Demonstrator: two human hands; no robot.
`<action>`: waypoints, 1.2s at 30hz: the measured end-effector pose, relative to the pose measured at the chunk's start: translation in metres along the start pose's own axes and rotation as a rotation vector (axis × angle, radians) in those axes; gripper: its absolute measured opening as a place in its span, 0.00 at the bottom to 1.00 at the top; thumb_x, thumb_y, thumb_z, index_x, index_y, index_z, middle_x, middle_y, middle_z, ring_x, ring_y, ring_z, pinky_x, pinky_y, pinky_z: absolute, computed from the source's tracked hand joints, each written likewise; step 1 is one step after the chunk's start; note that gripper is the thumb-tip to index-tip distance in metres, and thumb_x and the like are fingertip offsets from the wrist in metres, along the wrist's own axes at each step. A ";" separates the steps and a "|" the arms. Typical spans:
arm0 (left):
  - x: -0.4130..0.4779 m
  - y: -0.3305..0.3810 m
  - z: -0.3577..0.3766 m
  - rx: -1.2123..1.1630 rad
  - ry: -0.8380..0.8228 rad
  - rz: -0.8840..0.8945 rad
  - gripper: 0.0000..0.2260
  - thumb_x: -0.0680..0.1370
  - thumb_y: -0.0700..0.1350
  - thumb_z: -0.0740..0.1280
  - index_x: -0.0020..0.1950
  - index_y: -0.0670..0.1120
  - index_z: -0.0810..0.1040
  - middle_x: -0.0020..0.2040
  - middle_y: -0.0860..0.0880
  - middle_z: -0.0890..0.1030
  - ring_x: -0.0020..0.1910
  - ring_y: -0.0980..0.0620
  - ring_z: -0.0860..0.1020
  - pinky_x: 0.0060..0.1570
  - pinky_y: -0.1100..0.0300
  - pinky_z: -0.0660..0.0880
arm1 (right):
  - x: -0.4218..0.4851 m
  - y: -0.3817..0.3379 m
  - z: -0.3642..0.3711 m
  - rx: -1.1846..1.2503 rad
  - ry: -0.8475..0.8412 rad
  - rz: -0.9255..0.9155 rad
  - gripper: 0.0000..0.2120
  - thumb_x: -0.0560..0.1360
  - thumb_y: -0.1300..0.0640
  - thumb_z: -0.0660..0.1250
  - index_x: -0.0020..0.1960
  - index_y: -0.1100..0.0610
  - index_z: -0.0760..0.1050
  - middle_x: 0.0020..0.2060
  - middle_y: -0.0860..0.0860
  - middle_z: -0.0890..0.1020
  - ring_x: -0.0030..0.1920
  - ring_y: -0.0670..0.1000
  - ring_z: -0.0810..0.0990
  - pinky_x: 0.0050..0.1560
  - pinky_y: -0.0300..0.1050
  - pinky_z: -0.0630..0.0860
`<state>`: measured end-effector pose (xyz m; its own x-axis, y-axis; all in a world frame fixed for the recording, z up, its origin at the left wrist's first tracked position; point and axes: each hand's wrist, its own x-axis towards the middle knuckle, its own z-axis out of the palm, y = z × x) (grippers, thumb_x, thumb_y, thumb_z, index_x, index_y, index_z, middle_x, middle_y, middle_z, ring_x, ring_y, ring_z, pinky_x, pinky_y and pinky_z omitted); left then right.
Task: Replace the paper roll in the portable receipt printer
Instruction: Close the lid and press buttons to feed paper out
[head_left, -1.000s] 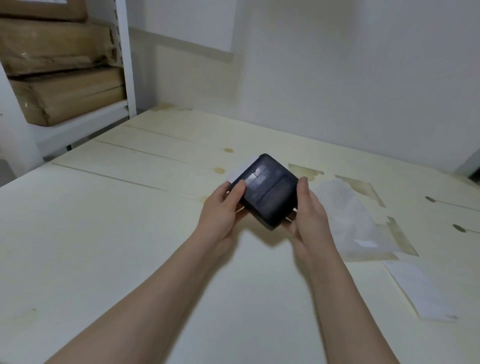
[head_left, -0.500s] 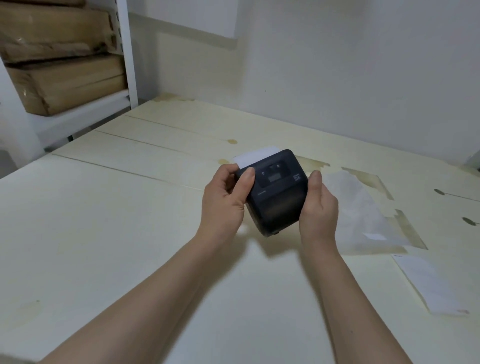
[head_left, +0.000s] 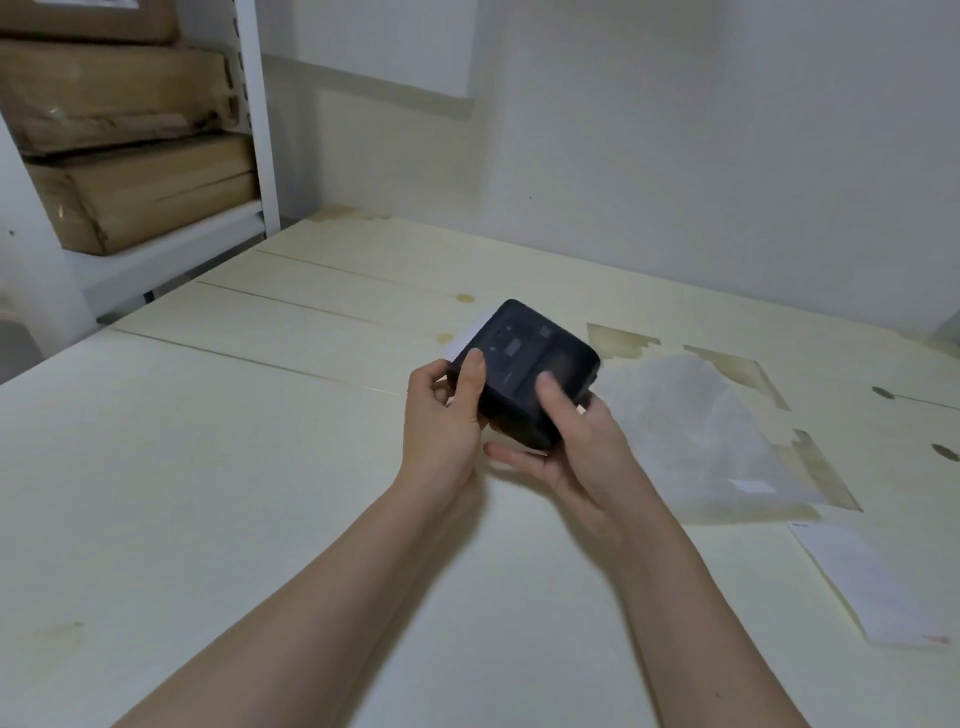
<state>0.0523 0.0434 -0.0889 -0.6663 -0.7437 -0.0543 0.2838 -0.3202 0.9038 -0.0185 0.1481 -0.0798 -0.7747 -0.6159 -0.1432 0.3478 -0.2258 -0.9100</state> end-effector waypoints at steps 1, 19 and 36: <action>0.002 0.001 -0.002 -0.010 -0.018 -0.028 0.22 0.76 0.53 0.71 0.60 0.38 0.73 0.52 0.42 0.83 0.50 0.49 0.83 0.51 0.54 0.81 | 0.000 0.000 0.000 0.003 0.003 -0.001 0.32 0.74 0.54 0.71 0.72 0.60 0.60 0.64 0.61 0.76 0.55 0.59 0.84 0.47 0.57 0.82; 0.002 0.020 -0.010 0.275 -0.505 -0.120 0.21 0.77 0.44 0.70 0.70 0.53 0.73 0.44 0.50 0.83 0.28 0.60 0.78 0.33 0.68 0.74 | -0.012 -0.035 -0.019 -0.042 0.232 -0.152 0.26 0.76 0.37 0.61 0.60 0.57 0.77 0.50 0.54 0.87 0.52 0.54 0.85 0.55 0.53 0.79; 0.004 0.017 -0.008 0.240 -0.261 -0.051 0.25 0.76 0.40 0.70 0.72 0.53 0.70 0.43 0.50 0.86 0.34 0.54 0.84 0.40 0.60 0.82 | -0.014 -0.030 -0.014 -0.250 0.022 -0.217 0.14 0.82 0.56 0.59 0.57 0.60 0.80 0.52 0.56 0.85 0.47 0.49 0.83 0.45 0.39 0.79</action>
<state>0.0602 0.0298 -0.0772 -0.8380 -0.5453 -0.0196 0.0959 -0.1827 0.9785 -0.0258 0.1738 -0.0562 -0.8289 -0.5564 0.0580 0.0354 -0.1556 -0.9872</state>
